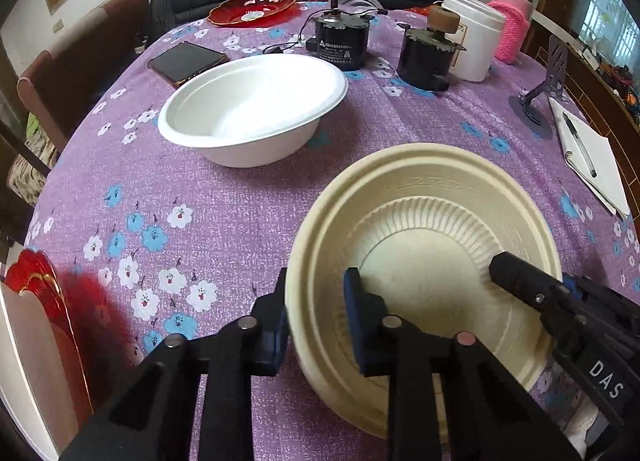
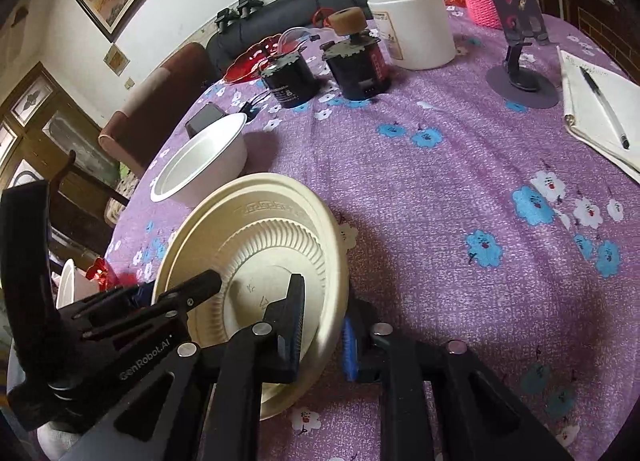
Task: Organize plates and bowls
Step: 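Close the right gripper on the beige bowl rim while the left gripper grips it too, then carry the beige bowl with both grippers over the stacked white bowl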
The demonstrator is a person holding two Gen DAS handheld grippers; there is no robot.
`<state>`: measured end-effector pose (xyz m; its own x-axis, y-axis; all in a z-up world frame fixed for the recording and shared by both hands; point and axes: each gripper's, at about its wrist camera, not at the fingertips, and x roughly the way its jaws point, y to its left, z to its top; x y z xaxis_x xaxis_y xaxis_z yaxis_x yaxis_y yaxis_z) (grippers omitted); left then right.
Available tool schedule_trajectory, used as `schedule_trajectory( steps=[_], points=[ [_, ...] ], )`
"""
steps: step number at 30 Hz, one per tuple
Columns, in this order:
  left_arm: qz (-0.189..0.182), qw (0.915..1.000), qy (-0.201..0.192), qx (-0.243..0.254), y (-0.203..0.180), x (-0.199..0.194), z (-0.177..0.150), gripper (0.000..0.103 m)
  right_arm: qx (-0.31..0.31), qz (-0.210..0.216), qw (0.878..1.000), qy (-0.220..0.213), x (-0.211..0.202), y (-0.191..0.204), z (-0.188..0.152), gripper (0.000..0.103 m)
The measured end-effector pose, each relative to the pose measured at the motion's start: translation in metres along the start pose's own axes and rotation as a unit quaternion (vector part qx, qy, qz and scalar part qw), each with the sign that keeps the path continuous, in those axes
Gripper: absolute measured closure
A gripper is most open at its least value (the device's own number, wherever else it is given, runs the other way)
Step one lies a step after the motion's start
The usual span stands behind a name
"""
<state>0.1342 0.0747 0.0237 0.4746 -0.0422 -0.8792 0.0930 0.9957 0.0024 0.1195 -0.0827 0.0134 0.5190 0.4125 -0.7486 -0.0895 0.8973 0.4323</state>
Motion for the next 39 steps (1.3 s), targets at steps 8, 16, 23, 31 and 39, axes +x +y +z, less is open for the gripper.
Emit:
schedule_trajectory(
  steps=[8, 16, 23, 31, 39],
  points=[
    [-0.012, 0.9996, -0.014, -0.019, 0.009, -0.019, -0.005, 0.085, 0.011, 0.021, 0.999, -0.023, -0.011, 0.0, -0.002, 0.087],
    [-0.018, 0.9976, -0.045, -0.05, 0.034, -0.066, -0.018, 0.085, 0.004, 0.059, 0.997, -0.042, -0.029, 0.028, -0.007, 0.087],
    [-0.032, 0.9905, -0.091, -0.098, 0.083, -0.117, -0.038, 0.085, -0.044, 0.066, 0.995, -0.057, -0.056, 0.093, -0.014, 0.086],
    [-0.029, 0.9753, -0.134, -0.174, 0.167, -0.162, -0.065, 0.085, -0.125, 0.069, 0.989, -0.047, -0.054, 0.189, -0.021, 0.086],
    [0.004, 0.9645, -0.113, -0.239, 0.24, -0.15, -0.091, 0.084, -0.187, 0.055, 0.981, -0.015, -0.003, 0.263, -0.045, 0.086]
  ],
)
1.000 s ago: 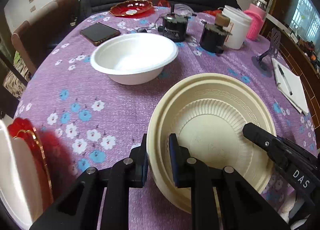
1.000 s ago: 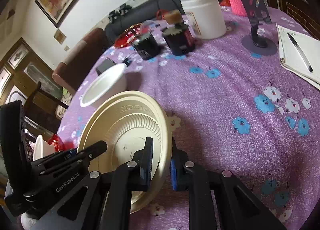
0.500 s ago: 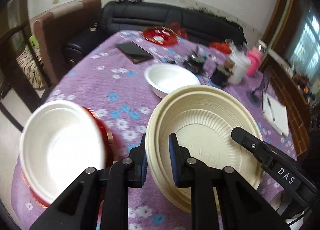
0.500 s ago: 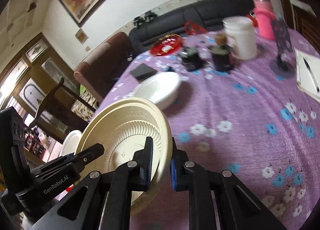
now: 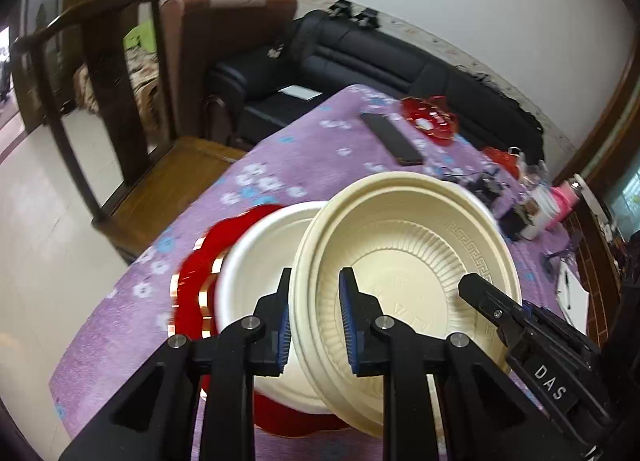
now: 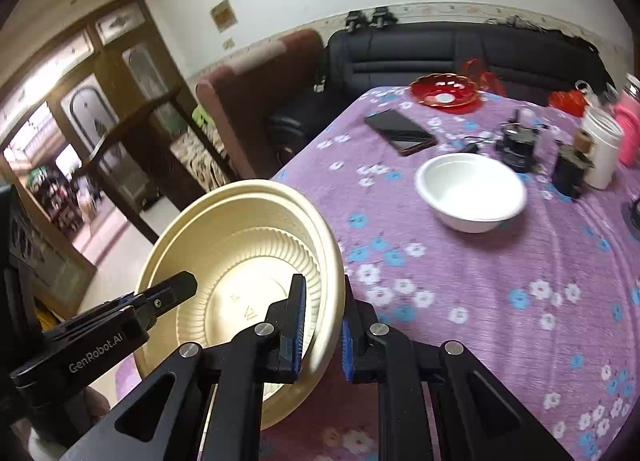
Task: Organize plates and bowls
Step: 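Carry the beige bowl with both grippers over the stacked white bowl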
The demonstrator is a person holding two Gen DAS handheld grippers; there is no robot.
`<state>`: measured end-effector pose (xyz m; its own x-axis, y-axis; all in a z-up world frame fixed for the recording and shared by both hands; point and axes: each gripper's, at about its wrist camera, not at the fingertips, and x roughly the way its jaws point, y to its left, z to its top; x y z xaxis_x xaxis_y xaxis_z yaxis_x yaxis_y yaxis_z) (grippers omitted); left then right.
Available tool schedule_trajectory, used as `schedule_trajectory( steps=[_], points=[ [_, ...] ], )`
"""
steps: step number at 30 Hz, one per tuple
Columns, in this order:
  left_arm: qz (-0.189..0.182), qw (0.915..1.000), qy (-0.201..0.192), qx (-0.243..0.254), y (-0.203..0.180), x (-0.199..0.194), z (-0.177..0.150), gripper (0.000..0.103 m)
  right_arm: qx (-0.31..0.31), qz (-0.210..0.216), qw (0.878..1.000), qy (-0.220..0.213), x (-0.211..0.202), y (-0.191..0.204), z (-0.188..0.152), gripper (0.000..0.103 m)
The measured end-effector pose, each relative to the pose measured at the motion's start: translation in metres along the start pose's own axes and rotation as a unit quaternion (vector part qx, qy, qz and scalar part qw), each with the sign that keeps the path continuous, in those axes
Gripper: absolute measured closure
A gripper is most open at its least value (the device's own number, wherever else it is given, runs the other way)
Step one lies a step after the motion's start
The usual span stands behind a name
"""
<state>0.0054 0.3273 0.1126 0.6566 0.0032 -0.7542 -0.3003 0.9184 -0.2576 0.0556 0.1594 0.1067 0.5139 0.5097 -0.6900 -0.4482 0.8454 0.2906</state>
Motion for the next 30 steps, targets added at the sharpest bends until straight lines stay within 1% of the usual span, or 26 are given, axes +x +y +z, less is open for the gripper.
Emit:
schedule_trajectory(
  steps=[5, 8, 9, 12, 14, 15, 16, 18, 21, 24, 28, 30],
  points=[
    [0.017, 0.9997, 0.01, -0.012, 0.022, 0.013, -0.002, 0.084, -0.012, -0.007, 1.0, 0.026, 0.029, 0.014, -0.005, 0.086],
    [0.029, 0.9996, 0.0, -0.004, 0.023, 0.013, -0.002, 0.084, -0.025, -0.017, 0.999, 0.022, 0.03, 0.02, -0.004, 0.086],
    [0.031, 0.9995, -0.003, -0.002, 0.023, 0.013, -0.002, 0.082, -0.026, -0.019, 0.999, 0.023, 0.032, 0.022, -0.004, 0.086],
    [0.025, 0.9996, -0.012, -0.005, 0.026, 0.008, -0.003, 0.078, -0.032, -0.025, 0.999, 0.025, 0.036, 0.022, -0.003, 0.086],
    [0.032, 0.9992, -0.026, -0.002, 0.026, 0.003, -0.002, 0.068, -0.036, -0.03, 0.999, 0.023, 0.038, 0.023, -0.003, 0.086],
    [0.041, 0.9985, -0.037, 0.001, 0.026, -0.001, -0.002, 0.055, -0.039, -0.033, 0.998, 0.023, 0.037, 0.026, -0.004, 0.086],
    [0.047, 0.9979, -0.046, 0.002, 0.026, -0.003, -0.002, 0.047, -0.043, -0.035, 0.998, 0.022, 0.038, 0.028, -0.005, 0.086],
    [0.055, 0.9965, -0.064, 0.0, 0.028, -0.011, 0.0, 0.046, -0.046, -0.039, 0.998, 0.019, 0.039, 0.028, -0.005, 0.086],
    [0.051, 0.9955, -0.078, -0.015, 0.034, -0.021, 0.003, 0.044, -0.042, -0.038, 0.998, 0.016, 0.04, 0.027, -0.003, 0.085],
    [0.046, 0.995, -0.084, -0.026, 0.04, -0.029, 0.004, 0.038, -0.027, -0.03, 0.999, 0.009, 0.036, 0.021, 0.0, 0.079],
    [0.038, 0.9948, -0.088, -0.034, 0.043, -0.036, 0.003, 0.036, -0.014, -0.026, 0.999, -0.013, 0.019, 0.016, 0.003, 0.077],
    [0.034, 0.9952, -0.086, -0.033, 0.042, -0.038, 0.001, 0.034, -0.012, -0.029, 0.999, -0.021, 0.008, 0.013, 0.003, 0.07]
  ],
)
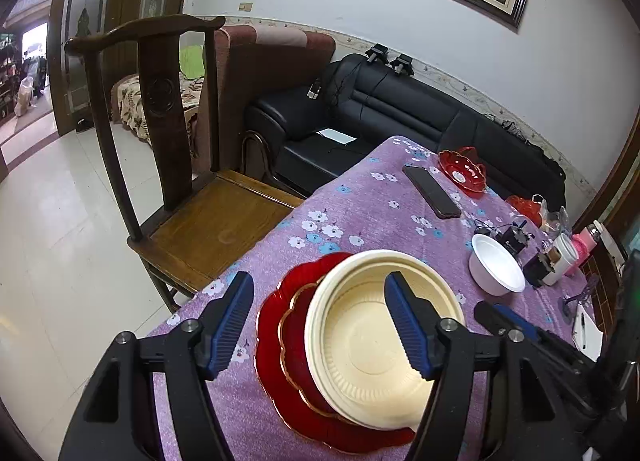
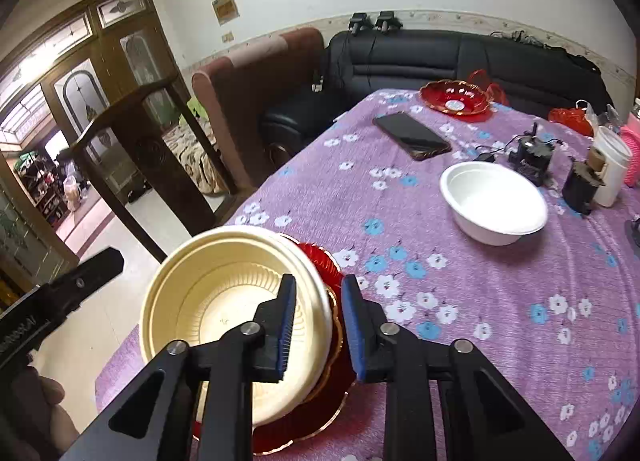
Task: Organize plates and bowls
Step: 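Carry the beige bowl with both grippers over the stacked white bowl, then lower the beige bowl into the white bowl and open both grippers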
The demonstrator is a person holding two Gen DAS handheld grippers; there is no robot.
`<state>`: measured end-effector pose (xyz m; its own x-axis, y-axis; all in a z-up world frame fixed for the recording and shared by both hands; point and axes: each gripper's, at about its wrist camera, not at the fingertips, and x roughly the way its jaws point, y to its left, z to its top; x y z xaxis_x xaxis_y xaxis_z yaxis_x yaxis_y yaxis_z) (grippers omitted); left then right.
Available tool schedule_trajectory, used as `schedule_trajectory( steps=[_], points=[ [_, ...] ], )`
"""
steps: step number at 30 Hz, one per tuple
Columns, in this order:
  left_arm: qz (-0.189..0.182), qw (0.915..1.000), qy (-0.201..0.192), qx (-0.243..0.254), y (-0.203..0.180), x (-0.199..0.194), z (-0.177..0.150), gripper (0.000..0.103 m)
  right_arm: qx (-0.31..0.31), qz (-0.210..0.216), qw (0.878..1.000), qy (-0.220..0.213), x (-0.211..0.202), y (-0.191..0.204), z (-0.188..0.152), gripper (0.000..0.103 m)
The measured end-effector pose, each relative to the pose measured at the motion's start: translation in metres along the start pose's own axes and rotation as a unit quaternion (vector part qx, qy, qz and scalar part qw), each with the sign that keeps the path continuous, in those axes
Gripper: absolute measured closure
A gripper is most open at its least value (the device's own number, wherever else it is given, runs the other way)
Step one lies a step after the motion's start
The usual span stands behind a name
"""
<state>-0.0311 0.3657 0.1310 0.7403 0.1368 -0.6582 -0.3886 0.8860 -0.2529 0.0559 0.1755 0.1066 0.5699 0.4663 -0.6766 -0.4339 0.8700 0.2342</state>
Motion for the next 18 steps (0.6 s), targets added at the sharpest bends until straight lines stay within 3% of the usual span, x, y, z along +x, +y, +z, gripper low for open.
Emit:
schedule_trajectory(
  steps=[3, 6, 11, 18],
  points=[
    [0.003, 0.9999, 0.0, 0.013, -0.007, -0.001, -0.003, 0.025, 0.004, -0.004, 1.0, -0.006, -0.013, -0.007, -0.005, 0.062],
    [0.016, 0.999, -0.009, 0.04, -0.023, -0.006, -0.009, 0.016, 0.005, -0.01, 1.0, -0.002, -0.022, -0.014, -0.012, 0.062],
    [-0.021, 0.9974, -0.005, 0.069, -0.043, -0.016, -0.02, 0.016, 0.017, -0.022, 1.0, 0.003, -0.034, -0.029, -0.023, 0.062],
    [-0.011, 0.9959, -0.014, 0.089, -0.061, -0.031, -0.029, 0.016, 0.04, -0.029, 0.999, -0.002, -0.054, -0.049, -0.034, 0.058]
  ],
)
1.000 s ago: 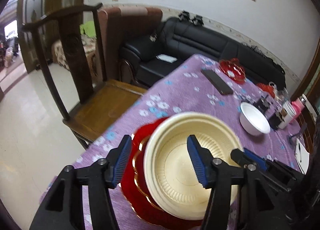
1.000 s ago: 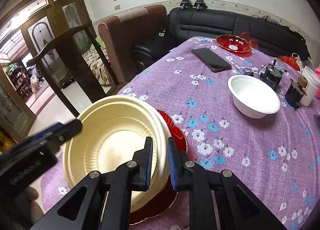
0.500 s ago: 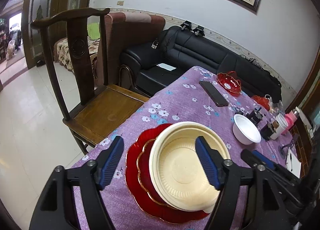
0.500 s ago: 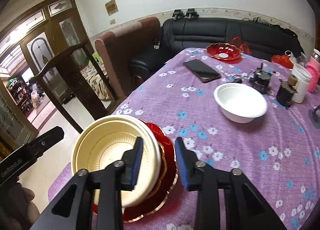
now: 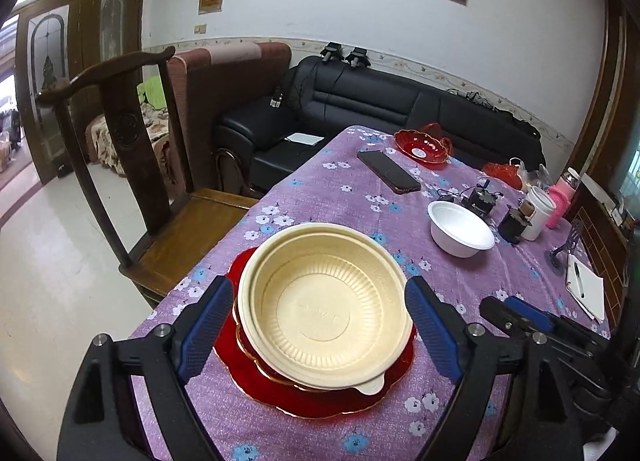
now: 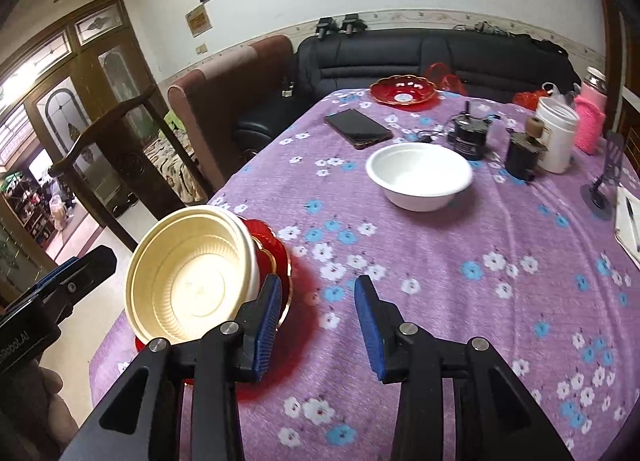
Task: Organize plates and bowls
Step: 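Lower the beige bowl into the white bowl and open both grippers, then move both grippers to the second white bowl near the phone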
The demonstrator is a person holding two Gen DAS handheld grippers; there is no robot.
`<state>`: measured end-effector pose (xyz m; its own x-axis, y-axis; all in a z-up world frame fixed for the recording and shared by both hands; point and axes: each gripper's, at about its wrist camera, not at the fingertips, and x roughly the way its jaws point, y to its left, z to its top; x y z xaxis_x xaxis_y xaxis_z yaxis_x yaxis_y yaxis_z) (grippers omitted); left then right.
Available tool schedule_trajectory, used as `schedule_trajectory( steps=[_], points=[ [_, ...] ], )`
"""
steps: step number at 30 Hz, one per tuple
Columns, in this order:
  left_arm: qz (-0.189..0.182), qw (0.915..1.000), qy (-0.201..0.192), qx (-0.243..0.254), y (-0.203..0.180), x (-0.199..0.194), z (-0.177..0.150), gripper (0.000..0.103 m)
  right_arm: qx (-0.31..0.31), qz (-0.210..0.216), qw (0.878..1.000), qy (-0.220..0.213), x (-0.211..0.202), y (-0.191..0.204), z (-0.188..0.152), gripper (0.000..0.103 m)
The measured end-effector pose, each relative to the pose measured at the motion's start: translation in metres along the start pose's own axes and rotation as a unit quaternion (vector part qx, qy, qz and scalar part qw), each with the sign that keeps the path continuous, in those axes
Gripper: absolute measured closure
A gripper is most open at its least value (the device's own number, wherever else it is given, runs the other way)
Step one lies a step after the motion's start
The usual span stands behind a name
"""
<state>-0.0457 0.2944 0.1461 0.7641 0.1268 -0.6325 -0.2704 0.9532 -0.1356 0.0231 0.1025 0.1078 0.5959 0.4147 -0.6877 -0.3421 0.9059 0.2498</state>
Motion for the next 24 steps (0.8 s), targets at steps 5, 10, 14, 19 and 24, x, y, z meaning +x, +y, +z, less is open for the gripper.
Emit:
schedule_trajectory(
  steps=[5, 10, 14, 19, 24],
  points=[
    [0.034, 0.9994, -0.01, 0.003, -0.003, -0.009, -0.002, 0.016, 0.008, -0.002, 1.0, -0.006, -0.015, -0.01, -0.006, 0.054],
    [0.01, 0.9999, -0.004, -0.004, -0.007, -0.017, -0.005, 0.016, 0.01, -0.016, 1.0, -0.016, -0.034, -0.022, -0.009, 0.052],
    [0.002, 0.9999, -0.004, 0.013, -0.02, -0.021, -0.011, 0.016, 0.02, -0.029, 0.999, -0.024, -0.047, -0.037, -0.013, 0.048],
    [-0.008, 0.9996, 0.006, 0.026, -0.033, -0.019, -0.017, 0.016, 0.035, -0.042, 0.998, -0.023, -0.054, -0.055, -0.018, 0.048],
    [-0.01, 0.9989, 0.011, 0.044, -0.044, -0.016, -0.02, 0.016, 0.042, -0.048, 0.998, -0.026, -0.058, -0.067, -0.015, 0.048]
  ],
)
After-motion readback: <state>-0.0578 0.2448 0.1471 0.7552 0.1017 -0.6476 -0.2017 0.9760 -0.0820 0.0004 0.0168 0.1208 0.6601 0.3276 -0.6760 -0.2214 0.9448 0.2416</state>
